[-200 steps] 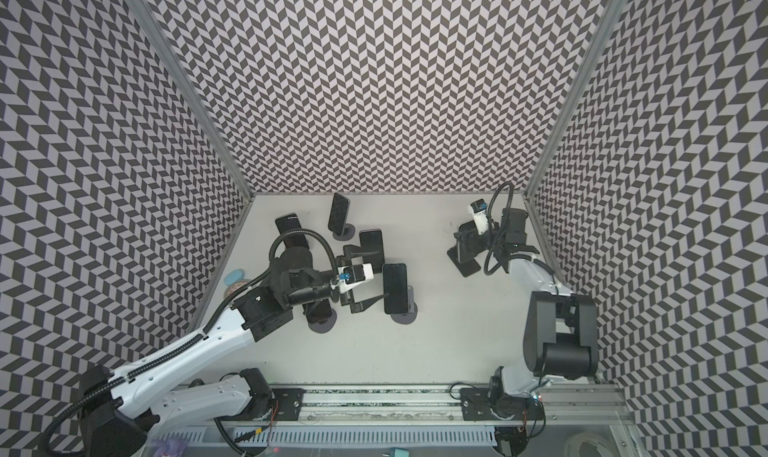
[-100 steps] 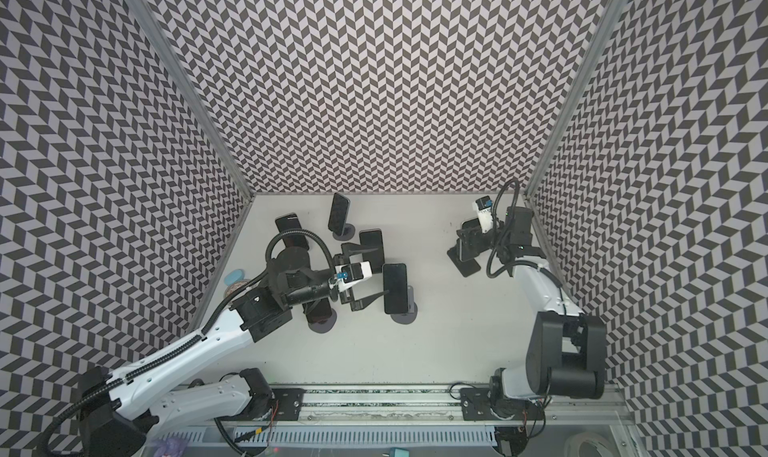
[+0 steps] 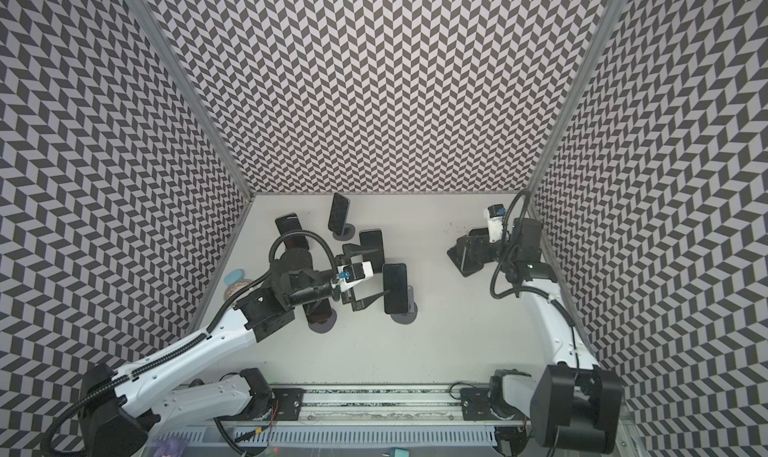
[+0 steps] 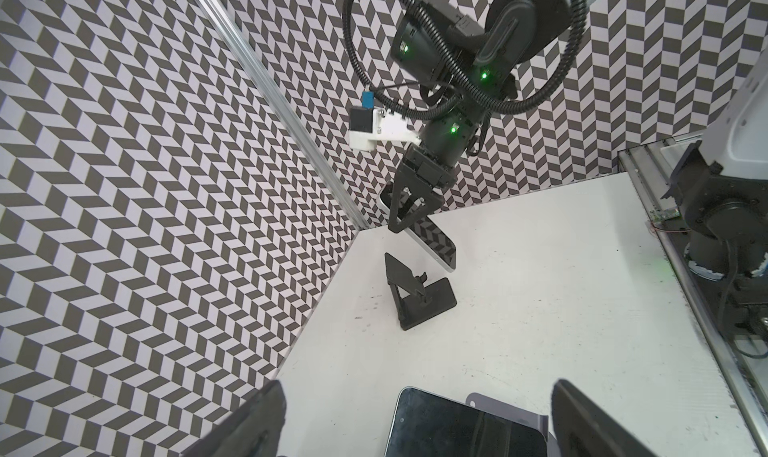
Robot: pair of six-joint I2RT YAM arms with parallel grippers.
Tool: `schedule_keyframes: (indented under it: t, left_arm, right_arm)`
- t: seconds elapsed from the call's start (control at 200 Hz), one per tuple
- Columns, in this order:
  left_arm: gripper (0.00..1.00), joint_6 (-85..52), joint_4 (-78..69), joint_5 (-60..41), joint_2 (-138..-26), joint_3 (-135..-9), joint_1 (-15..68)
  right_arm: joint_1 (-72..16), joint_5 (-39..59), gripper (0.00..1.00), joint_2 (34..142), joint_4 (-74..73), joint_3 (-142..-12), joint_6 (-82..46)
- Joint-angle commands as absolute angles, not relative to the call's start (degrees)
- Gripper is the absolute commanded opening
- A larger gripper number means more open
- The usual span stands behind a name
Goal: Remove the phone from the phone stand
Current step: 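Lift the silver-backed phone off the black stand with the right gripper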
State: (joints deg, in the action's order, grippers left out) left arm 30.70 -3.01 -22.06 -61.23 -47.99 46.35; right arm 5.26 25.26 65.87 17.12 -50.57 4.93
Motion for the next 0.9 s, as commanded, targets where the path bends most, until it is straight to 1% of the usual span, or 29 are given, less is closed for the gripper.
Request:
schedule_keyframes:
  t: [0.0, 0.1, 0.185, 0.36, 0.536, 0.636, 0.831, 0.891]
  left_arm:
    - [1.00, 29.08, -4.54, -21.55, -62.30, -50.18, 46.11]
    - [1.00, 27.78, -7.05, -21.96, -62.31, -49.79, 46.36]
    - [1.00, 27.41, -6.04, -21.98, -62.82, -51.55, 46.74]
    - [1.00, 26.72, -7.97, -21.22, -62.05, -51.64, 46.83]
    - [1.00, 26.19, -7.58, -19.27, -61.98, -51.77, 48.13]
    - [1.00, 26.11, -7.08, -17.89, -61.74, -52.03, 50.35]
    - [1.00, 22.02, -5.95, -13.00, -61.86, -52.21, 55.99]
    - [1.00, 20.92, -5.22, -11.06, -62.26, -52.53, 58.28]
  right_arm:
    - [4.36, 23.06, 0.33, 60.43, 18.28, -50.11, -2.37]
    - [3.74, 21.36, 0.32, 55.61, 22.04, -49.33, -4.71]
    - [3.51, 20.23, 0.31, 51.28, 25.39, -48.89, -7.92]
    - [3.34, 21.55, 0.31, 42.80, 33.95, -47.43, -9.61]
    - [3.34, 22.33, 0.29, 36.78, 41.31, -46.93, -10.15]
    - [3.34, 22.22, 0.24, 36.42, 44.37, -47.99, -11.04]
    - [3.27, 22.64, 0.12, 40.13, 49.74, -50.93, -15.30]
    - [3.08, 23.03, 0.12, 41.15, 50.72, -51.14, -16.94]
